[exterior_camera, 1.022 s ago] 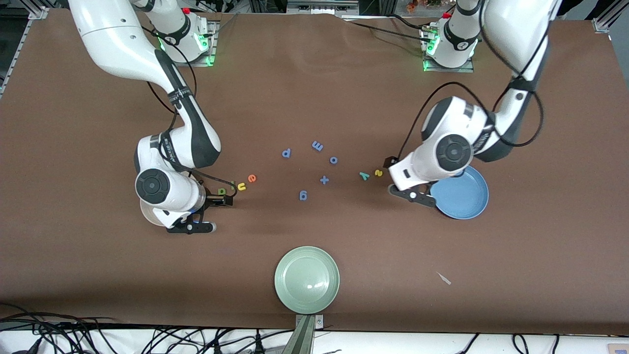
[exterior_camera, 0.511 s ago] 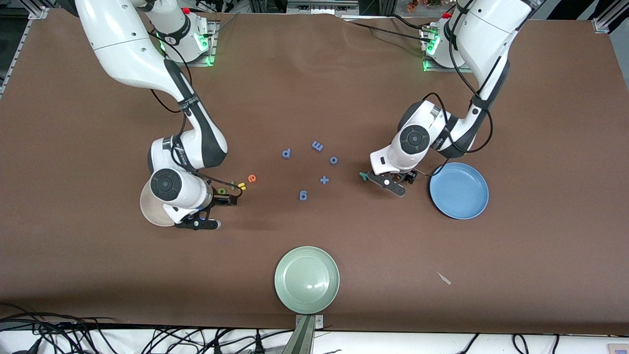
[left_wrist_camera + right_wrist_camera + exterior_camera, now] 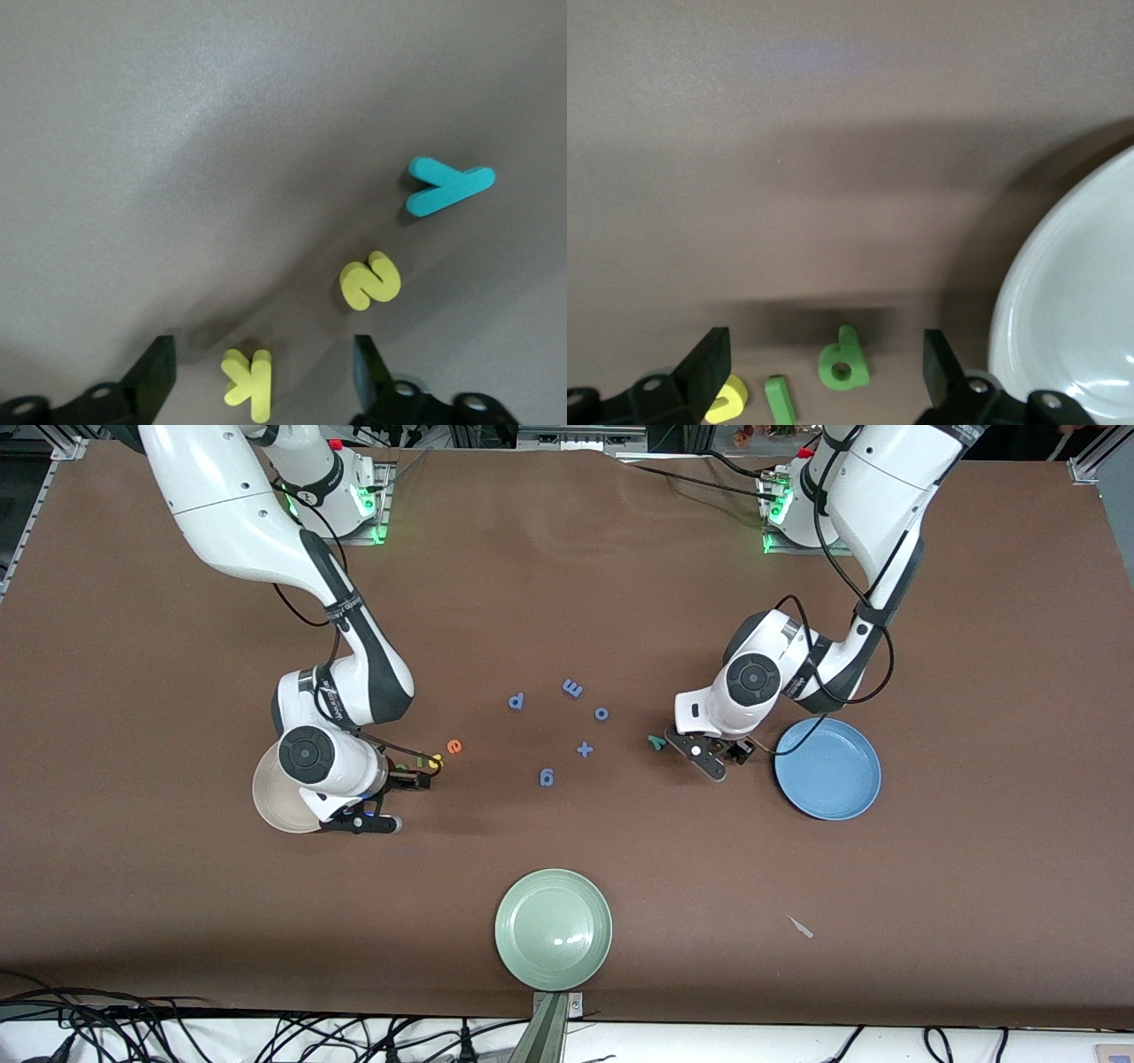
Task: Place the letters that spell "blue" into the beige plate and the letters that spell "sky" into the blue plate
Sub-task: 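Grasp the p with the right gripper while the left gripper grasps the k, then release the p and k onto the beige and blue plates with both grippers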
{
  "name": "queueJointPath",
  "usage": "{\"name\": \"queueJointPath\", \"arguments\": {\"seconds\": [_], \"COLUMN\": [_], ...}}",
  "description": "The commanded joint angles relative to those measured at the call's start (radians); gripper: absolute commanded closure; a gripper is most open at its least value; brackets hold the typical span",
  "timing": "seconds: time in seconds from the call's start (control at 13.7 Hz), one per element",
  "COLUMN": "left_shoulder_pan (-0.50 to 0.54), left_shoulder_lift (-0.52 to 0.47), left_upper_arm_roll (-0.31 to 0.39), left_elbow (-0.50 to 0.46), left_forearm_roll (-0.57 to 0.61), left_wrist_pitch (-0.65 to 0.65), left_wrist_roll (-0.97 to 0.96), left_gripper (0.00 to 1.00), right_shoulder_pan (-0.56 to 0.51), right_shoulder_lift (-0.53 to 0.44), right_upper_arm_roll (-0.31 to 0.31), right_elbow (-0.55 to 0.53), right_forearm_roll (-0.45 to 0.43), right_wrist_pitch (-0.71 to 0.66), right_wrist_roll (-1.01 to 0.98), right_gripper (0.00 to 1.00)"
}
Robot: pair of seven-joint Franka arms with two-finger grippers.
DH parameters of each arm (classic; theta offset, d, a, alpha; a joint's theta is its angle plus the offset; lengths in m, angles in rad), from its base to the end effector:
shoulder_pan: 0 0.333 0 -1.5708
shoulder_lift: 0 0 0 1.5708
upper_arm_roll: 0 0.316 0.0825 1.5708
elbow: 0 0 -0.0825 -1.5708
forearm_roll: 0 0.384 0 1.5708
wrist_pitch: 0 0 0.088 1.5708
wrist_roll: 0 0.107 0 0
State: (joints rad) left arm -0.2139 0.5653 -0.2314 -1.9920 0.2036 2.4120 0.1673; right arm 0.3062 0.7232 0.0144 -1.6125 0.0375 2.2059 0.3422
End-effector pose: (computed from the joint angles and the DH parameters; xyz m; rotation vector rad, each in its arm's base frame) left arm 0.5365 -0.2540 0.1706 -2.9039 1.1366 0.1891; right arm 0.6439 0.2140 0.1915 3.1276 -0.0763 -0.2119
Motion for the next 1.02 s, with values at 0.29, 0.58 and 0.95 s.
{"name": "queueJointPath", "arguments": {"seconds": [0.29, 0.58, 0.95], "left_shoulder_pan": [0.005, 0.007, 0.007], "left_shoulder_lift": [-0.015, -0.018, -0.021], "left_upper_arm_roll": [-0.002, 0.000, -0.002], "left_elbow": [-0.027, -0.027, -0.011], "left_forearm_roll": [0.030, 0.030, 0.030], "left_wrist_pitch": [0.002, -0.002, -0.017], "left_wrist_roll": [0.017, 0.015, 0.006], "left_gripper": [0.75, 0.83, 0.98], "right_shoulder_pan": [0.002, 0.002, 0.002], "right_shoulder_lift": [-0.034, -0.036, -0.042], "right_upper_arm_roll": [-0.001, -0.001, -0.001], "right_elbow": [-0.081, -0.096, -0.101], "right_forearm_roll": [0.005, 0.010, 0.010], "right_wrist_pitch": [0.023, 0.023, 0.032], "right_wrist_roll": [0.012, 0.012, 0.011], "right_gripper": [0.06, 0.11, 0.58]}}
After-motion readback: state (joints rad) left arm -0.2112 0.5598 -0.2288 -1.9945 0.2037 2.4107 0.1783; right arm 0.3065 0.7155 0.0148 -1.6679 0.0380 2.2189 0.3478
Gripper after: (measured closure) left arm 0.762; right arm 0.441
